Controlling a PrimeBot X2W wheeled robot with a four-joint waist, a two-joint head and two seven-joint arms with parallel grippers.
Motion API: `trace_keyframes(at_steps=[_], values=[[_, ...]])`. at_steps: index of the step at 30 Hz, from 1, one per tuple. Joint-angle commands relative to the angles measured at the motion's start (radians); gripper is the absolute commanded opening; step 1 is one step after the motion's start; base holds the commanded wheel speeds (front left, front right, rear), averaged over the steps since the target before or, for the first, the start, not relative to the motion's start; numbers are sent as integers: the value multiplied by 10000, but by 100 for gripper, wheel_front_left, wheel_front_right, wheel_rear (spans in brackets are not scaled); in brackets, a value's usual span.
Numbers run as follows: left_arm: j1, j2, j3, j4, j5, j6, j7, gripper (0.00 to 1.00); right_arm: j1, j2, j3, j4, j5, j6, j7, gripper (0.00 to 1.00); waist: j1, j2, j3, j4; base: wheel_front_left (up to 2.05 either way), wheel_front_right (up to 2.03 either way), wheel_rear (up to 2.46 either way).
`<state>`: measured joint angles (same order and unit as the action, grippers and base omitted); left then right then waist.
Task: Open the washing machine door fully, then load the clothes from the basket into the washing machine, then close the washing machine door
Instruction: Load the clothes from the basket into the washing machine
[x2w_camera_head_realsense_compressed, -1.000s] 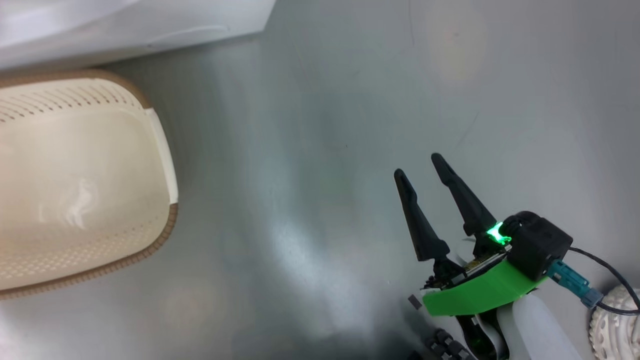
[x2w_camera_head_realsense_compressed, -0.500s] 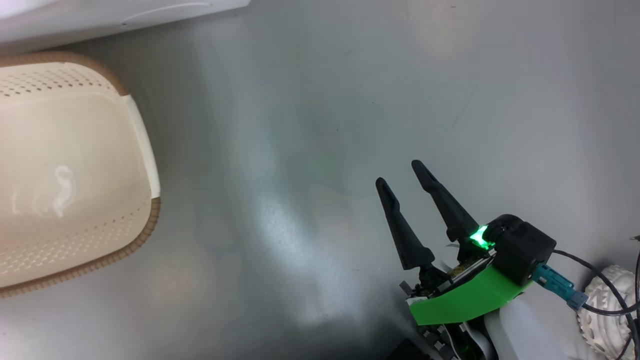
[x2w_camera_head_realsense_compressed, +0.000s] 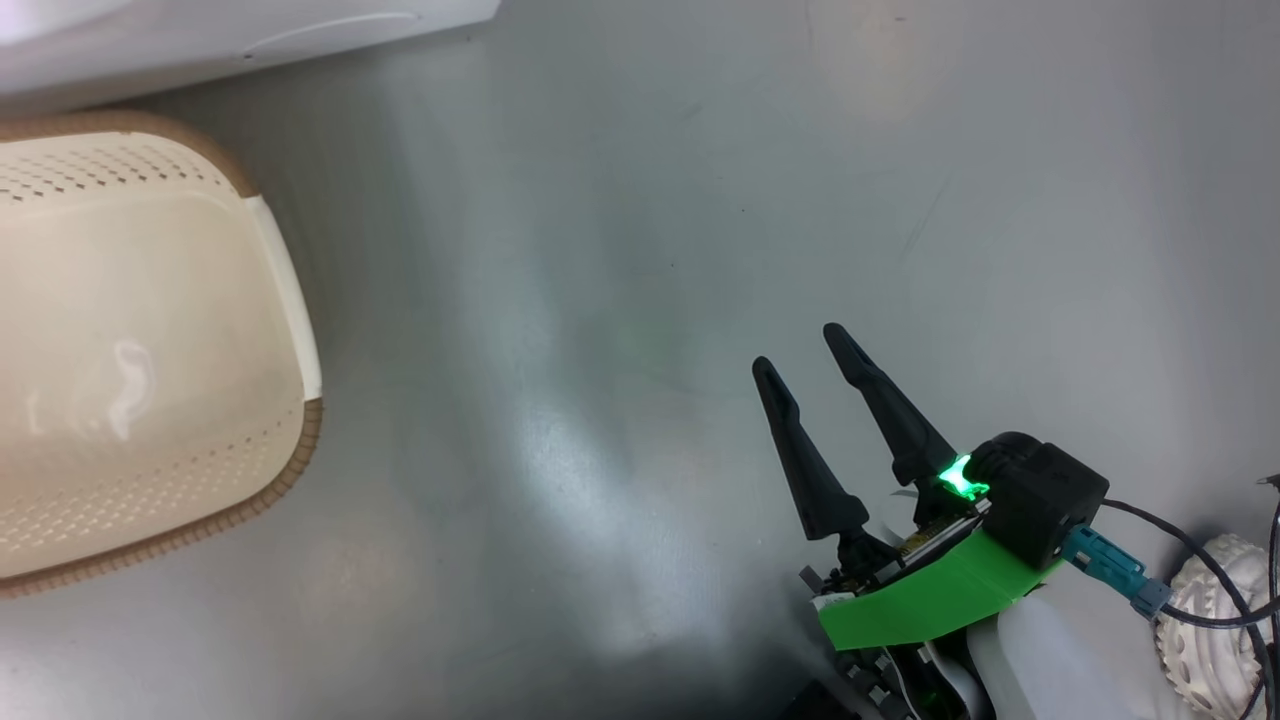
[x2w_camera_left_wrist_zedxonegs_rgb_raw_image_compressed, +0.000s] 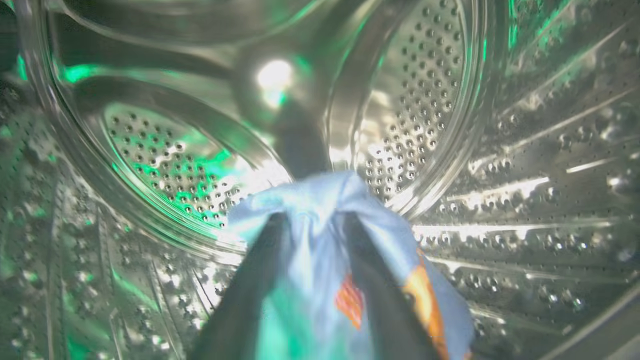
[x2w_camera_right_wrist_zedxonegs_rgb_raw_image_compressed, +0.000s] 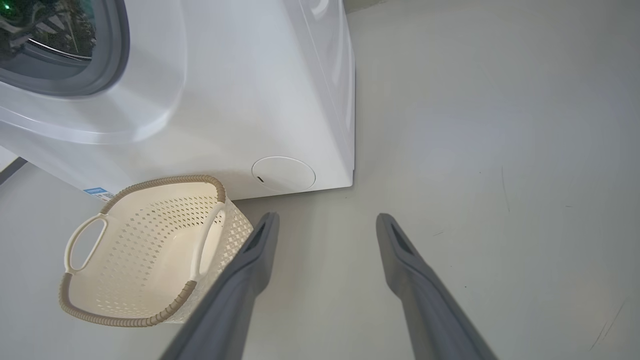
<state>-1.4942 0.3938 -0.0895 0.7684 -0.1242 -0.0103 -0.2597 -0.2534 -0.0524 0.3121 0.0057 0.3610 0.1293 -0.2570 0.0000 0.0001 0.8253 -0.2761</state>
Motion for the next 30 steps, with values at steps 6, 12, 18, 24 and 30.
trace_keyframes(at_steps=[6,12,18,24,30], values=[[37,143,-35,775,-127,-68,-20,100,70,22,145,-82,-134,14,-48,100,0,-1,-269,245,0,0,0],[427,-313,-4,846,-338,-45,-20,100,-24,22,-71,-36,-219,14,-48,100,0,-1,-672,546,0,0,0],[1371,-746,162,626,-587,28,-20,100,-54,22,-314,81,-342,14,-48,100,0,-1,-1333,918,0,0,0],[2448,-1131,199,273,-696,-61,-20,100,61,22,-540,253,-470,14,-48,100,0,-1,-2070,1366,0,0,0],[3638,-1505,312,-179,-851,-161,-20,100,248,22,-705,369,-539,14,-48,100,0,-1,-2836,1715,0,0,0]])
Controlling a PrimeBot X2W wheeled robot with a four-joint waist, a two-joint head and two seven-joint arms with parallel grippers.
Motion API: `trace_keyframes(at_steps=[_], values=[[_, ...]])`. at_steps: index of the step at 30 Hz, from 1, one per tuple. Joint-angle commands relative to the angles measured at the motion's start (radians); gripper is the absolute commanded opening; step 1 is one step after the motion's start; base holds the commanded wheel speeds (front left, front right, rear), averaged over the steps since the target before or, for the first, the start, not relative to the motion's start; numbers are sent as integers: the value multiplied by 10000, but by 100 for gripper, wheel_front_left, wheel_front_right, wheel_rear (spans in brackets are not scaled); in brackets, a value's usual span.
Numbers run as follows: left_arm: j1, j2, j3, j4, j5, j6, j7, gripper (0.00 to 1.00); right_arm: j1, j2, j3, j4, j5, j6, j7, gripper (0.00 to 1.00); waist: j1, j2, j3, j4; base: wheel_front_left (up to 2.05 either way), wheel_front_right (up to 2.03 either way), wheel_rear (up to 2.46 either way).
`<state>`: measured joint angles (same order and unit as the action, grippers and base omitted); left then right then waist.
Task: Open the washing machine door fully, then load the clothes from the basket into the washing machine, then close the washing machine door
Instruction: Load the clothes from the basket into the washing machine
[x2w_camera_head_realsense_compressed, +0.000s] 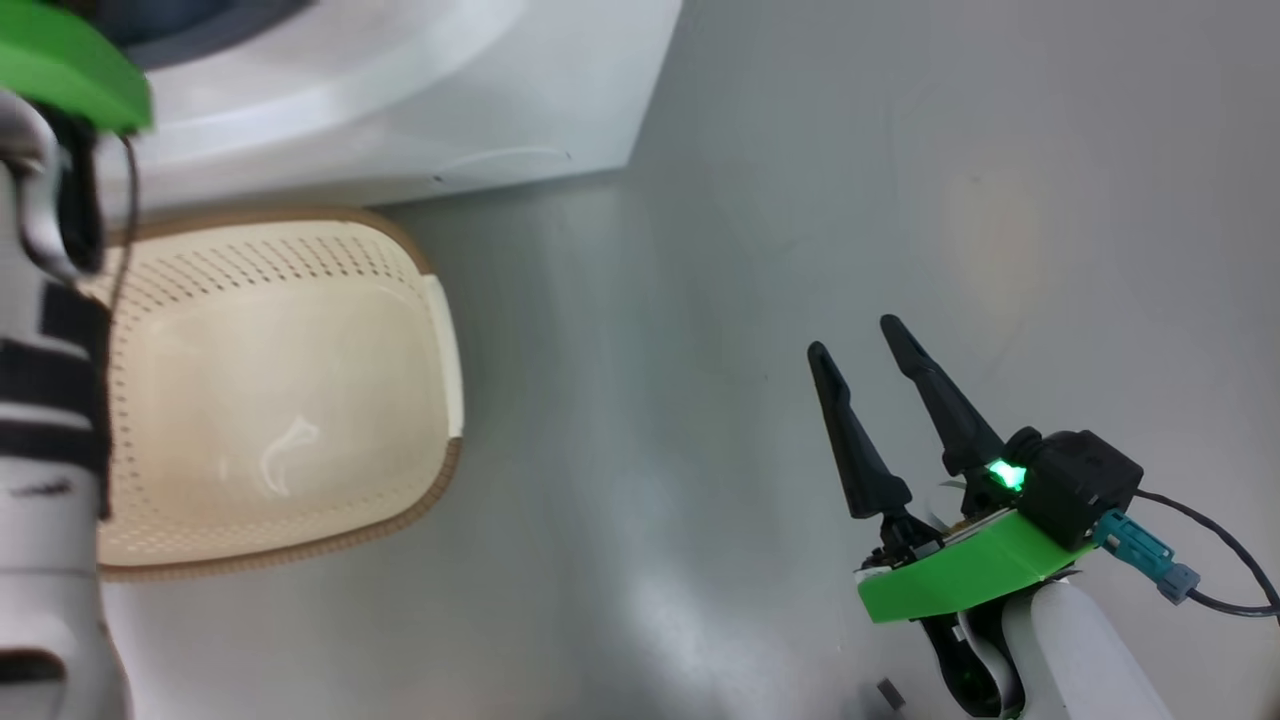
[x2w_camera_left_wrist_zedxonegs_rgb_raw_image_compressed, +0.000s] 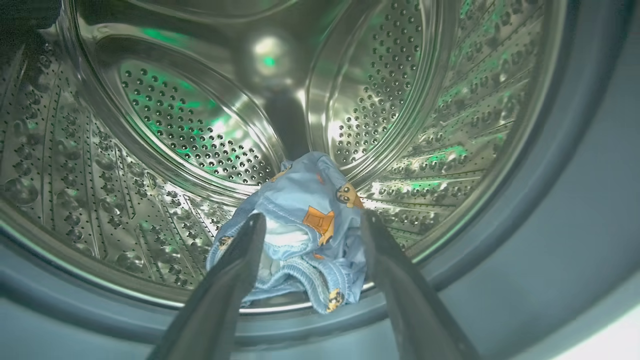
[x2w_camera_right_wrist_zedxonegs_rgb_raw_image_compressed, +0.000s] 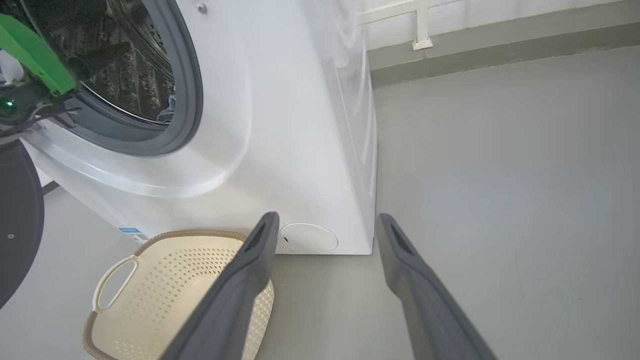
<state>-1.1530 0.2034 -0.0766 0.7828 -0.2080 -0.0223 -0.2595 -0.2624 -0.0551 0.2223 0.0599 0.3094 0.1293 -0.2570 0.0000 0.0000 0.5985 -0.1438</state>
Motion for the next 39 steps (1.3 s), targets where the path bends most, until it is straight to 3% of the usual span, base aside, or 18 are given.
trace_keyframes(at_steps=[1,21,39], values=[[450,342,222,-442,-48,-60,-22,100,385,49,182,-148,-26,14,-48,100,0,0,-717,433,0,0,0],[5608,-79,1401,-4050,-291,42,-22,100,1732,49,281,91,93,14,-48,100,0,0,-3499,539,0,0,0],[9603,-144,1802,-7045,-278,475,176,100,2196,49,376,-20,109,14,-48,100,0,0,-4525,448,0,0,0]])
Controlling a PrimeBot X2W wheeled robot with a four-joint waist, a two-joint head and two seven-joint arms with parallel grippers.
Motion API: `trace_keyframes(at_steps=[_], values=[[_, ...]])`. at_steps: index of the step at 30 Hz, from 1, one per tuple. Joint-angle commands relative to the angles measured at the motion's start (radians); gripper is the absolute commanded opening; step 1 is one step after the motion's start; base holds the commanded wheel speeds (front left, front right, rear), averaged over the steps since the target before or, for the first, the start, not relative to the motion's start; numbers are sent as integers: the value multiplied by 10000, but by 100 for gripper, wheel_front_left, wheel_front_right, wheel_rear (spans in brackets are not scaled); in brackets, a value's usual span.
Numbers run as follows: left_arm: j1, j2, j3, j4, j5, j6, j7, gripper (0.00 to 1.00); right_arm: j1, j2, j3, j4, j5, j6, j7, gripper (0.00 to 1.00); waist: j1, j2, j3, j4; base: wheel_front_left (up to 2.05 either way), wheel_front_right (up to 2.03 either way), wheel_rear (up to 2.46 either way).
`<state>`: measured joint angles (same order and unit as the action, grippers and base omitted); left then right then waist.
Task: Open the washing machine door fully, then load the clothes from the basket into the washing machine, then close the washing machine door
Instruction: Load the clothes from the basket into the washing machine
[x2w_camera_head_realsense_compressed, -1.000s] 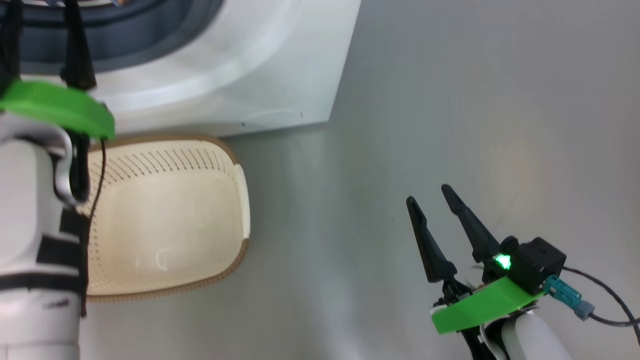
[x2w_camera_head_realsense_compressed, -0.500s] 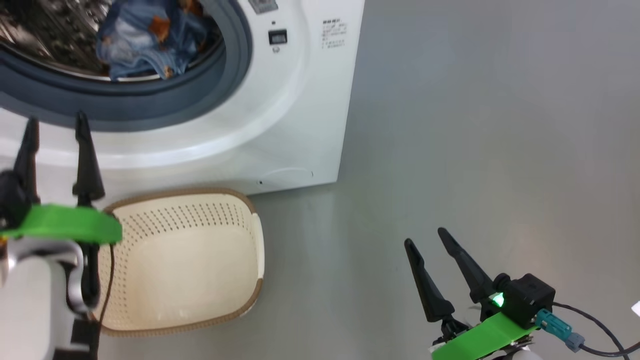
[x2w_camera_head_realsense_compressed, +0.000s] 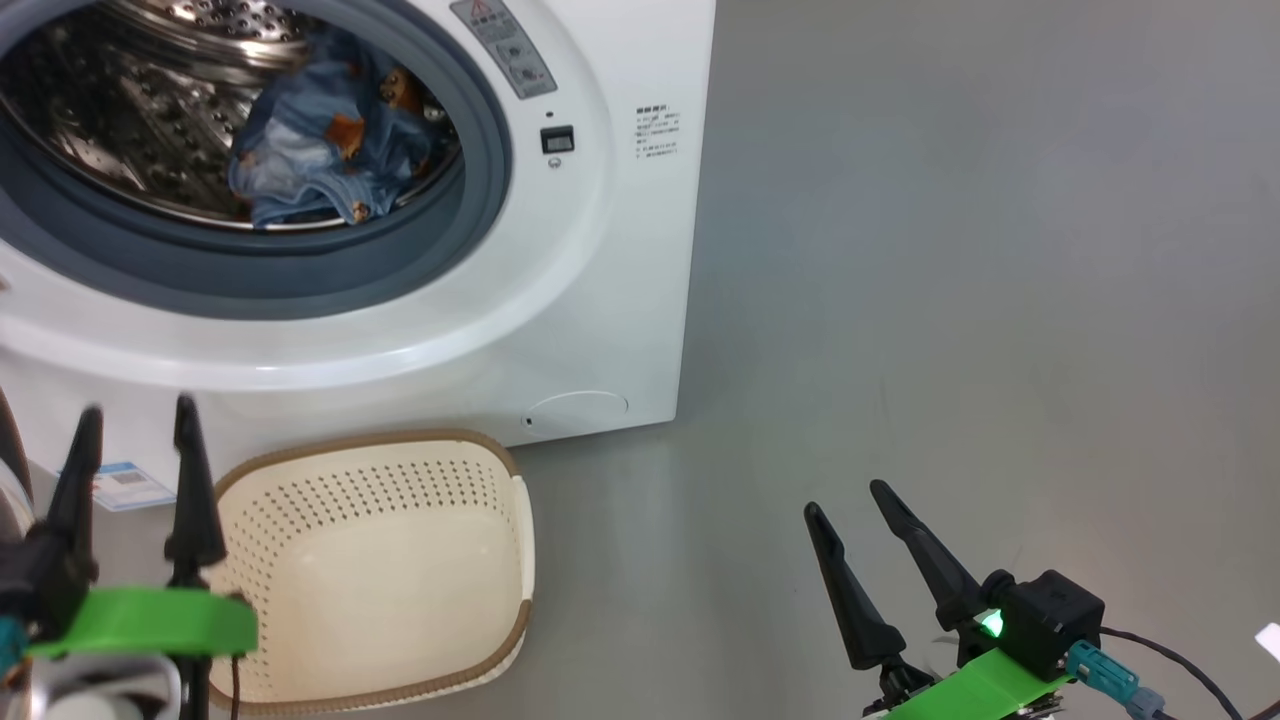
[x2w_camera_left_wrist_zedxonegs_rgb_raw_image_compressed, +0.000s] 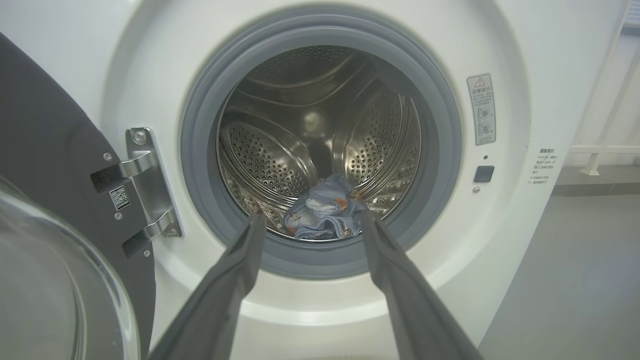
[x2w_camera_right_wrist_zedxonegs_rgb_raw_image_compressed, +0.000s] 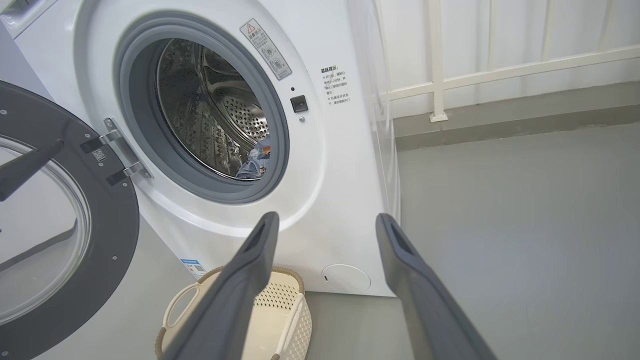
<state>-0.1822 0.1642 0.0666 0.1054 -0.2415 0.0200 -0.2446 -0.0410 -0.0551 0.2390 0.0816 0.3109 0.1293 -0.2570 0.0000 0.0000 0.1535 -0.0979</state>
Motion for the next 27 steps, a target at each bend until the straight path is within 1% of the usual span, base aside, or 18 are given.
trace_keyframes(at_steps=[1,6,14,27], values=[[85,246,408,-371,49,97,58,100,5,49,217,-231,89,14,-48,100,0,0,-128,-21,0,0,0],[1248,67,478,-1058,2,331,189,100,80,49,209,-286,49,14,-48,100,0,0,-291,-84,0,0,0],[2476,-140,660,-1593,-47,660,175,100,165,49,144,-352,-46,14,-48,100,0,0,-407,-116,0,0,0],[3047,-138,626,-1865,-24,784,179,100,238,49,150,-362,-154,14,-48,100,0,0,-676,-107,0,0,0]])
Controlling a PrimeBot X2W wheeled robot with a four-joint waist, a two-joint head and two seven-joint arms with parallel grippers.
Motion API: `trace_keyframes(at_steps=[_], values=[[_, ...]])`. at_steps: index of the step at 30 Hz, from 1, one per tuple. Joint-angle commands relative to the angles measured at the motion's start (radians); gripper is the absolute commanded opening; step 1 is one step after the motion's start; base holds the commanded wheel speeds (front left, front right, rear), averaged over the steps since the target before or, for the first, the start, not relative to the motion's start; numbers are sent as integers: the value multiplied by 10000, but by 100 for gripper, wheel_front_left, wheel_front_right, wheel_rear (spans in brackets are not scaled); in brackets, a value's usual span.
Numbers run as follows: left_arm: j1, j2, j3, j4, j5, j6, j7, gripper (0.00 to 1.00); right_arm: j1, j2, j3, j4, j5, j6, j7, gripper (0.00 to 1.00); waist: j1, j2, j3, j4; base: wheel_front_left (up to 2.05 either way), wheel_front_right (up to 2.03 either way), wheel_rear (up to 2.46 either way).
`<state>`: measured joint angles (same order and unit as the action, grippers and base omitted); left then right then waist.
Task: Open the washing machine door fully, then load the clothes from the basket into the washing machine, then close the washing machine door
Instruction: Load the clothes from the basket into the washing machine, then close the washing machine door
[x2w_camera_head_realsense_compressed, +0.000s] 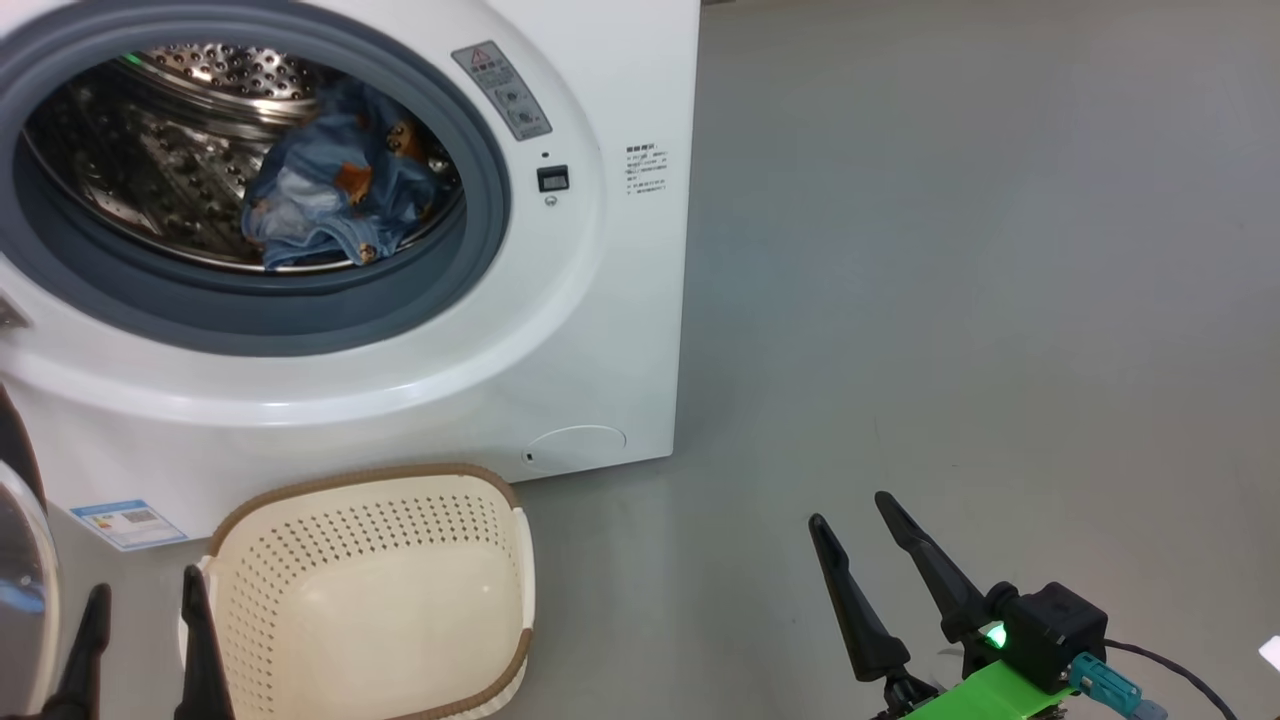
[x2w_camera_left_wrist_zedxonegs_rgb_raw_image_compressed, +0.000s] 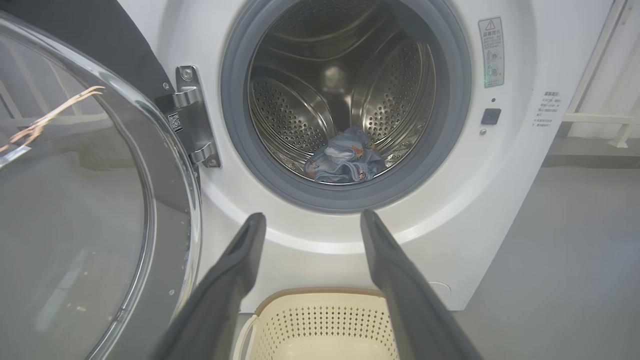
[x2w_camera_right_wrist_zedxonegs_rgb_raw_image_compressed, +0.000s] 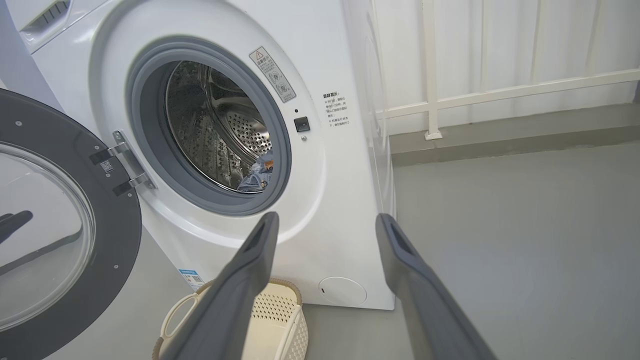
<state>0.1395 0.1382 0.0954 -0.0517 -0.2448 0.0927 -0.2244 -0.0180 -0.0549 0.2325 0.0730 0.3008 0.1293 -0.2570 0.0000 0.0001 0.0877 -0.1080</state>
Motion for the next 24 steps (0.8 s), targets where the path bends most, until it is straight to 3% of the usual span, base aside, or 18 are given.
trace_keyframes(at_steps=[1,24], values=[[-137,133,313,-281,20,55,-2,100,19,47,213,-271,-66,14,-48,100,0,-1,-40,-12,0,0,0],[-90,241,221,48,77,298,-54,100,68,47,79,-308,-216,14,-48,100,0,-1,-56,55,0,0,0]])
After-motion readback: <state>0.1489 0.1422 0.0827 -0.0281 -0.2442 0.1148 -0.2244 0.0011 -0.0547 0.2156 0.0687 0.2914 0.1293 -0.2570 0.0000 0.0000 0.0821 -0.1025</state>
